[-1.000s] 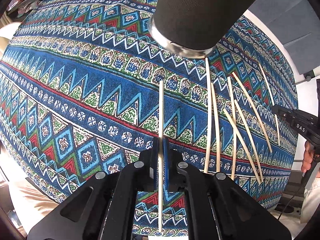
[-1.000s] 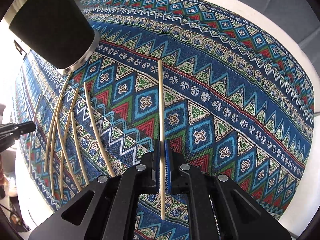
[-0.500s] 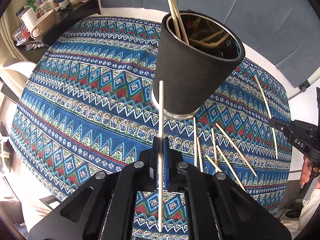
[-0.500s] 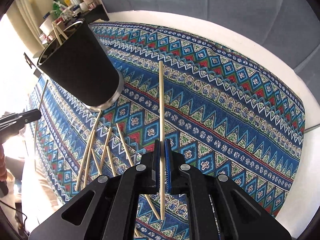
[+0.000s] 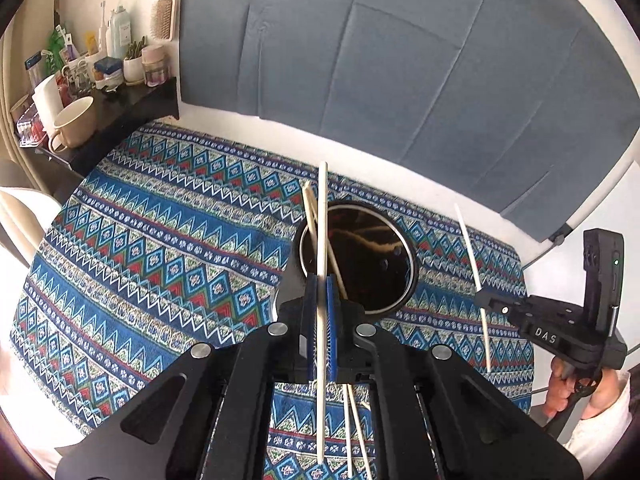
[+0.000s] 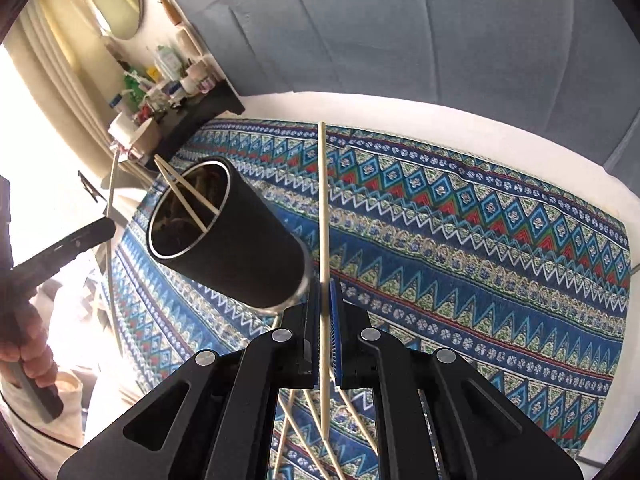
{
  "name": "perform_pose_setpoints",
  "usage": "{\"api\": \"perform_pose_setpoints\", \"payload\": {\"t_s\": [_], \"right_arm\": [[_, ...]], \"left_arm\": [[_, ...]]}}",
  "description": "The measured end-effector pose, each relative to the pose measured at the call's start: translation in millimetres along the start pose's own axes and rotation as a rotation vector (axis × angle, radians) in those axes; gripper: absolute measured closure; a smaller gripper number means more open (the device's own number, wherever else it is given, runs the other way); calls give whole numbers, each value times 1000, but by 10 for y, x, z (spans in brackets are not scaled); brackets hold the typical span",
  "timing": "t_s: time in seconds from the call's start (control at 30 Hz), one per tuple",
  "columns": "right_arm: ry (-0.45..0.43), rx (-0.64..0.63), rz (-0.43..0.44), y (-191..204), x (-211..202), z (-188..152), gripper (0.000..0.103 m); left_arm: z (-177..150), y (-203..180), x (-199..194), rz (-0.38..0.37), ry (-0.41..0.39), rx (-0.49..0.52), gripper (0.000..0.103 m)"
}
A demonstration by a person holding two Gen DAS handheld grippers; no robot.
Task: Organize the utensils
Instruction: 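Lift the sticks with both grippers and move them above the black cup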
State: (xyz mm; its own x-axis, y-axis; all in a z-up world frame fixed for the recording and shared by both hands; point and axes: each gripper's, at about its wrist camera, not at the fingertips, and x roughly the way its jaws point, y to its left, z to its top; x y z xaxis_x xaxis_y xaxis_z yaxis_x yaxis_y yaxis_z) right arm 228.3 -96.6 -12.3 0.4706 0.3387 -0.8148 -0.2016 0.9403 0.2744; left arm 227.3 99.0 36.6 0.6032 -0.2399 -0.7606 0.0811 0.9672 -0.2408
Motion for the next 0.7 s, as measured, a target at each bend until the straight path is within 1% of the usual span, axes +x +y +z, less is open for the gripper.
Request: {"api": "perform_pose_setpoints", "payload": {"t_s": [0.07,0.17,0.33,0.6,0.7], "right_arm": [[-17,-18,7,89,10,67,98],[-42,-11,40,189,29,174,98],[-86,-30,77,334,42,350,98],[-194,-18,163,410,-30,545,98],[-217,-4,207,456,-15,608,98]], "left_arm": [[104,-8,-34,-38,-34,-6,98],[245,-14,-48,-68,-78,-4,98],[432,-8,4,-100,-118,3,98],[549,-19,22,-154,-206,-7,98],[564,-13,46,-156,-241,-20,98]]}}
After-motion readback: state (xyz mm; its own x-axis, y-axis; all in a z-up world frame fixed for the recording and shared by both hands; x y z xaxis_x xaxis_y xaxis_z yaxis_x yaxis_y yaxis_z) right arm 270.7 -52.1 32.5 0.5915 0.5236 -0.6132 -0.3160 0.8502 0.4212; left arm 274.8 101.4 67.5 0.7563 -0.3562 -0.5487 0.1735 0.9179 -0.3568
